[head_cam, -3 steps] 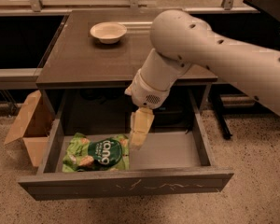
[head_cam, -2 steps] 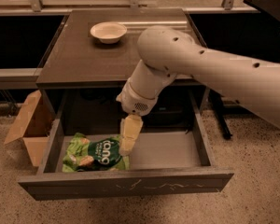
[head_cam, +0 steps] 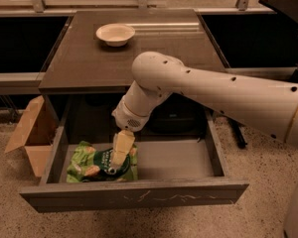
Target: Pick green rice chip bag from top drawer and place on counter
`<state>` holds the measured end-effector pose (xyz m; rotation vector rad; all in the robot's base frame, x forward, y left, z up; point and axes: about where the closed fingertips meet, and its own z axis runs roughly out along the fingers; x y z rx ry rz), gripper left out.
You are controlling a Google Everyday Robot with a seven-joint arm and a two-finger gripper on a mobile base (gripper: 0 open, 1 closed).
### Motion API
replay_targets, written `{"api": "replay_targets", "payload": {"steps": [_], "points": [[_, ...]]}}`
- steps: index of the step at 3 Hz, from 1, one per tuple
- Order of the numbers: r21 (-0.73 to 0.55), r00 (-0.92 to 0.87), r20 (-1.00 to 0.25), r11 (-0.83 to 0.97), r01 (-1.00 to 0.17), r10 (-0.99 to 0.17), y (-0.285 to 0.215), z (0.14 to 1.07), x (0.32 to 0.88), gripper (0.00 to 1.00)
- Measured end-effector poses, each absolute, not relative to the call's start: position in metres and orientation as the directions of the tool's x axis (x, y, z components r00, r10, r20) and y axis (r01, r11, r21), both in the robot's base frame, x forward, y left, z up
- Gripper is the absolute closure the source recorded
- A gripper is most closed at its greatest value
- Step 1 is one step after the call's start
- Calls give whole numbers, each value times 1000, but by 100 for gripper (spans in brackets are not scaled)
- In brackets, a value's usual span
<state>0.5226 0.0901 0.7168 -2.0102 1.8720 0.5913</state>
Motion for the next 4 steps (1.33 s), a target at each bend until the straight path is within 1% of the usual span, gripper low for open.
{"api": "replay_targets", "payload": {"steps": [3,4], "points": [[89,23,-552,-87,-992,-833,126,664,540,0],[121,29,-560,-115,-986,-828,142,647,536,3]]}}
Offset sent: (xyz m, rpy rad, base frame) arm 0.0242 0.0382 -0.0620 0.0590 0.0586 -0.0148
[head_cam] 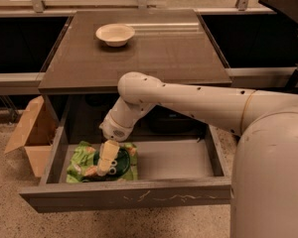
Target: Pick green rice chip bag from top drawer and place on counter
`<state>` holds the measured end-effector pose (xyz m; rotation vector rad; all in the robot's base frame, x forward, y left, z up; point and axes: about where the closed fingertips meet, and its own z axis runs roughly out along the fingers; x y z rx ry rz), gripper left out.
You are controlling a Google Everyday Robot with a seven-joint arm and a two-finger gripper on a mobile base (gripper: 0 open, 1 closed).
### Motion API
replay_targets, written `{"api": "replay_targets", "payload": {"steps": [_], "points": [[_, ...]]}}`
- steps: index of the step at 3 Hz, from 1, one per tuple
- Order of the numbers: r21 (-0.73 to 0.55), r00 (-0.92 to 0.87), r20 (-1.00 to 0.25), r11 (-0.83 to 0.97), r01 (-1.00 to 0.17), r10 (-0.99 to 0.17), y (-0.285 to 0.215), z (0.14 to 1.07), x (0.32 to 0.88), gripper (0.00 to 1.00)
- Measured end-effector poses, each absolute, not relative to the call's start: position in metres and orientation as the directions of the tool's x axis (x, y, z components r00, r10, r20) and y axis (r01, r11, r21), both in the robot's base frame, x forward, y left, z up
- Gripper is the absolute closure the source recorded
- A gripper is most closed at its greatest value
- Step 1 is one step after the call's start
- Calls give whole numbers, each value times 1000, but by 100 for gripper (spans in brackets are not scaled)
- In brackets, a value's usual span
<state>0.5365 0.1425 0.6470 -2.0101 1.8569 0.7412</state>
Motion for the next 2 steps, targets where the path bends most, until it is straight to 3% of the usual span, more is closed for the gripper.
{"api": "replay_targets", "payload": {"steps": [2], "points": [[148,24,-557,-128,-981,-830,152,634,532,48]]}}
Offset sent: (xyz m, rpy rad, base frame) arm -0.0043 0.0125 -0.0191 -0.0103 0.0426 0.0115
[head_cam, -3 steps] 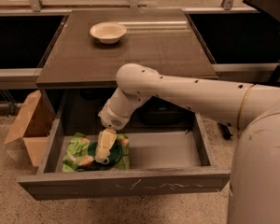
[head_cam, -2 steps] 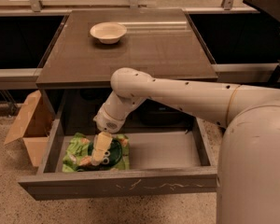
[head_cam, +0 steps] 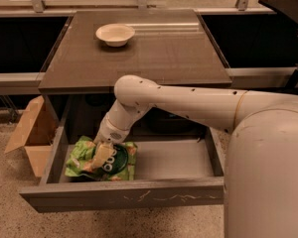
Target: Pick green rice chip bag from top drawer and place on counter
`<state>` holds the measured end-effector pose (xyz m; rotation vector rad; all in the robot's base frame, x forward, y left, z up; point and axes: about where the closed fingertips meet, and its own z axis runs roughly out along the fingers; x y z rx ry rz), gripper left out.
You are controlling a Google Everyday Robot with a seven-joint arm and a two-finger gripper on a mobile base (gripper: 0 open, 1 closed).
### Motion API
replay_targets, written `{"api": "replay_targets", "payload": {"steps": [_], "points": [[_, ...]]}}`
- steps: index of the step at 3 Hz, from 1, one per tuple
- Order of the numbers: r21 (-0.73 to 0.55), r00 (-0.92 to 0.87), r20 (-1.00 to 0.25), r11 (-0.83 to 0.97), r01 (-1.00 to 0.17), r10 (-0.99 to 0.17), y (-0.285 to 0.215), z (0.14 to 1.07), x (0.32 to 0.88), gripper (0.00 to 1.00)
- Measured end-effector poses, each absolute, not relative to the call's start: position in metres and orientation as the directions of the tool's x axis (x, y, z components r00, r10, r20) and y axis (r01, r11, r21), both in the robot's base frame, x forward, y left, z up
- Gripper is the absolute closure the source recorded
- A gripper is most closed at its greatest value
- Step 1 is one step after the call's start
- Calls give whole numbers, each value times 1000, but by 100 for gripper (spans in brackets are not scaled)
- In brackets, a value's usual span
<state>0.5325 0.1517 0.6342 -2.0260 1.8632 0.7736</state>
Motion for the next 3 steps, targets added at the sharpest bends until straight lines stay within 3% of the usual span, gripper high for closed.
{"api": "replay_targets", "payload": {"steps": [1,2,3], "points": [[154,21,-567,-131,-979,-824,153,641,529,72],[55,47,-671,-112,-992,-740,138,706,528,100],[-52,76,-743,-56,-997,-665,101,764,531,100]]}}
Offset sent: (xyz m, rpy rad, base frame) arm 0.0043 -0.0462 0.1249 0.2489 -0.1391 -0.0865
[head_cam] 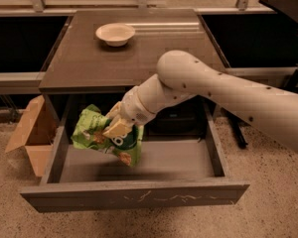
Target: Pick green rice chip bag from top drawer and place on counter
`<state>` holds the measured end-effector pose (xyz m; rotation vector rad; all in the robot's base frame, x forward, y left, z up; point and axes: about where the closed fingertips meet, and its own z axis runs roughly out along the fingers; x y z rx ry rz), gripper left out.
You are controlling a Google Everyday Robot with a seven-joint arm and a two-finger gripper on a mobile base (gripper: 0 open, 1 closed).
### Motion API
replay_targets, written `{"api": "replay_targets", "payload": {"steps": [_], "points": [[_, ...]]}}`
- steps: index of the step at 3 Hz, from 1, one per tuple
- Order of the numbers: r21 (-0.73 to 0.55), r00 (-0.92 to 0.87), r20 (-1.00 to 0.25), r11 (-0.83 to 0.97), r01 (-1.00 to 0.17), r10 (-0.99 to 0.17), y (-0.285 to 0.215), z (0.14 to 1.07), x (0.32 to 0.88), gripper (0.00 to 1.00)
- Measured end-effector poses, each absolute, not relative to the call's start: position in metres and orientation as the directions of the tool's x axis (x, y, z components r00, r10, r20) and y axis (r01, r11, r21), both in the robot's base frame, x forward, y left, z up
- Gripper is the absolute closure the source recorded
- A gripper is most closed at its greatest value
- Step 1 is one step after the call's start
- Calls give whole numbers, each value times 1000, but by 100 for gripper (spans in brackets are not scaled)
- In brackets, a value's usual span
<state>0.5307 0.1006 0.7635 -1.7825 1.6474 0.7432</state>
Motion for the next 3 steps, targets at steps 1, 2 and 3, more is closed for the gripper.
{"api": "replay_targets", "payload": {"steps": [1,2,3], "points": [[-142,81,-789,52,-989,-610,40,811,539,100],[-150,86,-787,54,-987,-611,38,816,541,100],[-191,113,-779,62,-980,-617,30,840,549,100]]}}
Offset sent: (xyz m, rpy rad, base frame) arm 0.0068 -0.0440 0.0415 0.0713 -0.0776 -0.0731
